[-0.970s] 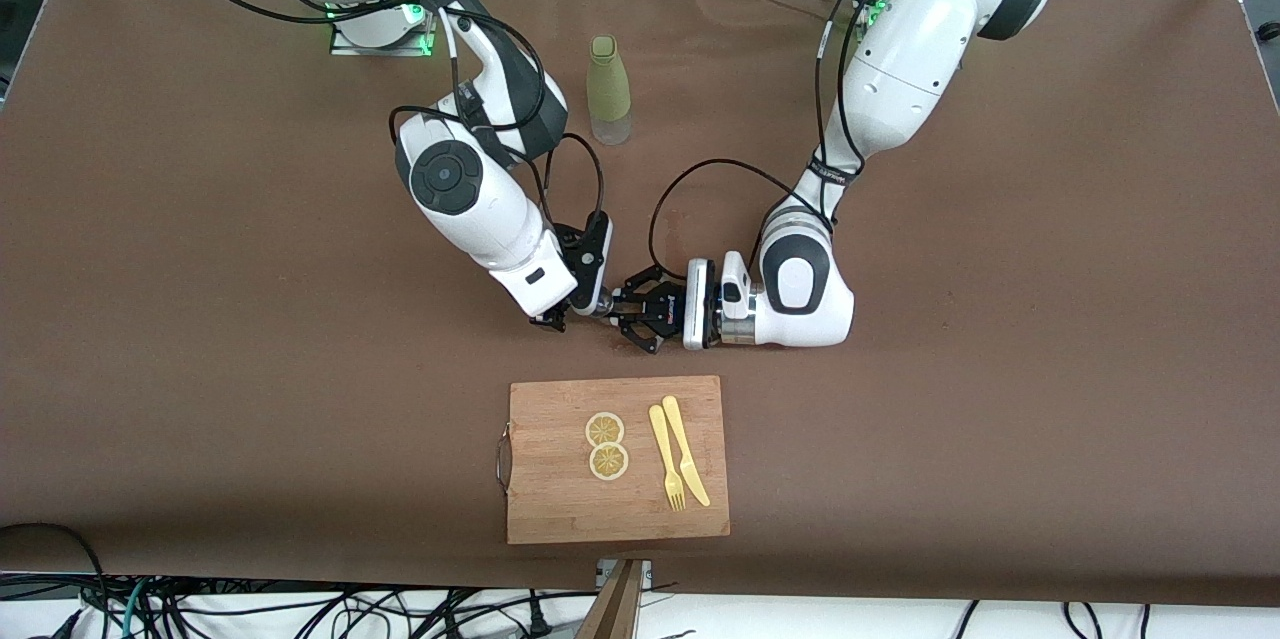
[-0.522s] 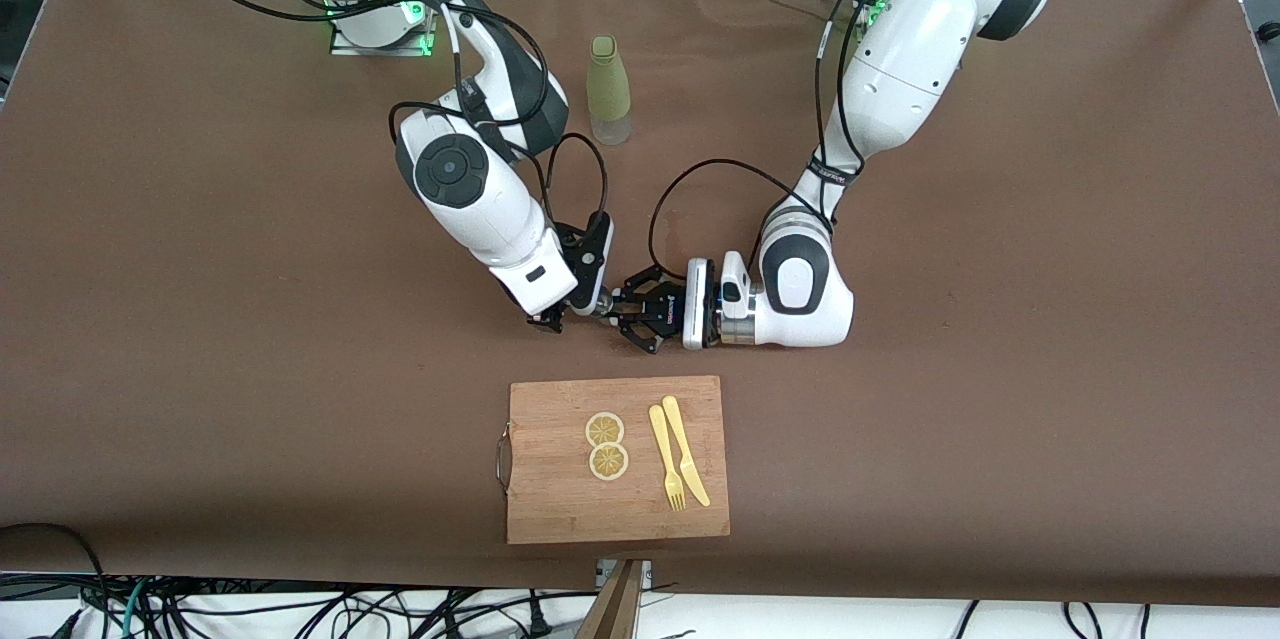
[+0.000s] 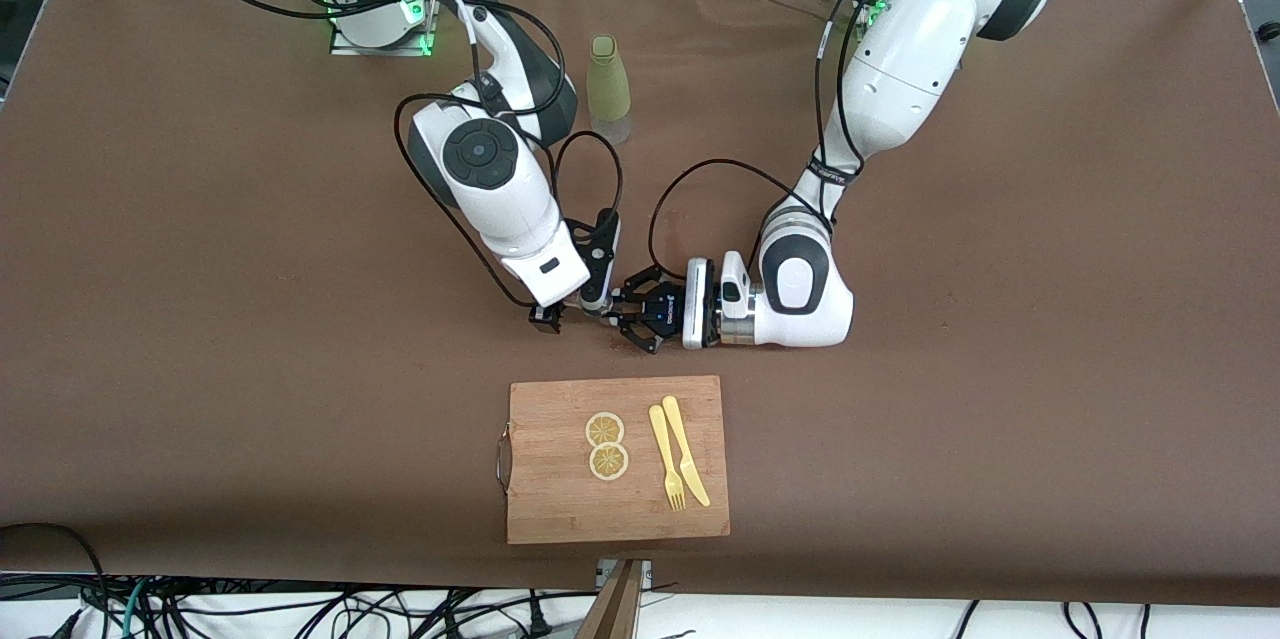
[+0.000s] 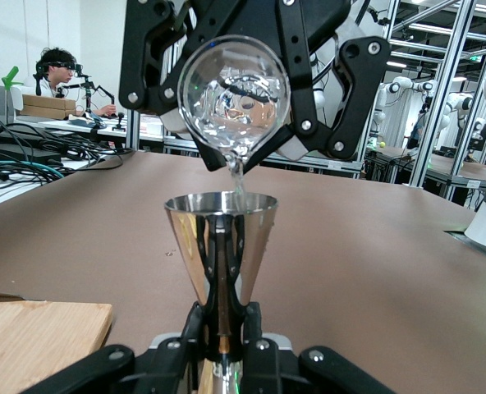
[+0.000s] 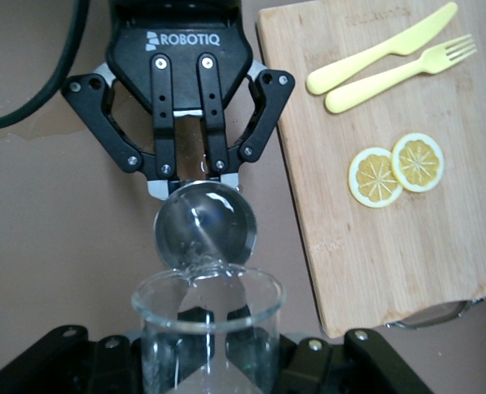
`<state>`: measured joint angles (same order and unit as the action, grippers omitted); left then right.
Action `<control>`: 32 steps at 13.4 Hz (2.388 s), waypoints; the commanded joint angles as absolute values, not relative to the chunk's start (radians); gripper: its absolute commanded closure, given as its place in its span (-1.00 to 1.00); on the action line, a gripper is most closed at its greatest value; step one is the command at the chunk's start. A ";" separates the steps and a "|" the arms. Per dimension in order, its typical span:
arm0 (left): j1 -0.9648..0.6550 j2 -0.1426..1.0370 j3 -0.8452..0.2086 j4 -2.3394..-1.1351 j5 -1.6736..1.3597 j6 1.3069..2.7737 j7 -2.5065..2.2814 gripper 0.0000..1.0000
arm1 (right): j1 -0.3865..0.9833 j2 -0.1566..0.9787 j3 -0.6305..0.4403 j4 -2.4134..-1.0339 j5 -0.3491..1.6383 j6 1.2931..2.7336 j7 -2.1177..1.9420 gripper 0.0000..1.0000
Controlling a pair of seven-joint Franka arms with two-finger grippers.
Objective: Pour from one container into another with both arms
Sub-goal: 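Tilt the glass cup with the right gripper, pouring into the jigger, then lower the glass cup with the right gripper while the left gripper lowers the jigger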
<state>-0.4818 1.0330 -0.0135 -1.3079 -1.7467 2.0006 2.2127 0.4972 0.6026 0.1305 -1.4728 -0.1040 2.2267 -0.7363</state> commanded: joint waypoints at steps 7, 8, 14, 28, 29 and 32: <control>-0.489 1.046 -0.009 -1.284 -1.782 2.017 2.275 1.00 | 0.503 0.563 0.124 -1.505 -0.091 2.230 -0.696 1.00; -0.489 1.046 -0.009 -1.284 -1.782 2.017 2.275 1.00 | 0.503 0.560 0.124 -1.505 -0.065 2.230 -0.698 1.00; -0.488 1.046 -0.009 -1.284 -1.784 2.016 2.284 1.00 | 0.476 0.525 0.121 -1.508 0.058 2.237 -0.719 1.00; -0.085 1.031 0.021 -1.396 -1.610 1.645 2.508 1.00 | 0.152 0.526 0.121 -1.516 0.641 2.074 -1.458 1.00; -0.051 1.029 0.050 -1.394 -1.564 1.605 2.508 1.00 | 0.111 0.535 0.121 -1.516 0.664 2.048 -1.518 1.00; 0.006 1.028 0.176 -1.385 -1.496 1.438 2.523 1.00 | -0.001 0.589 0.123 -1.516 0.782 1.985 -1.733 1.00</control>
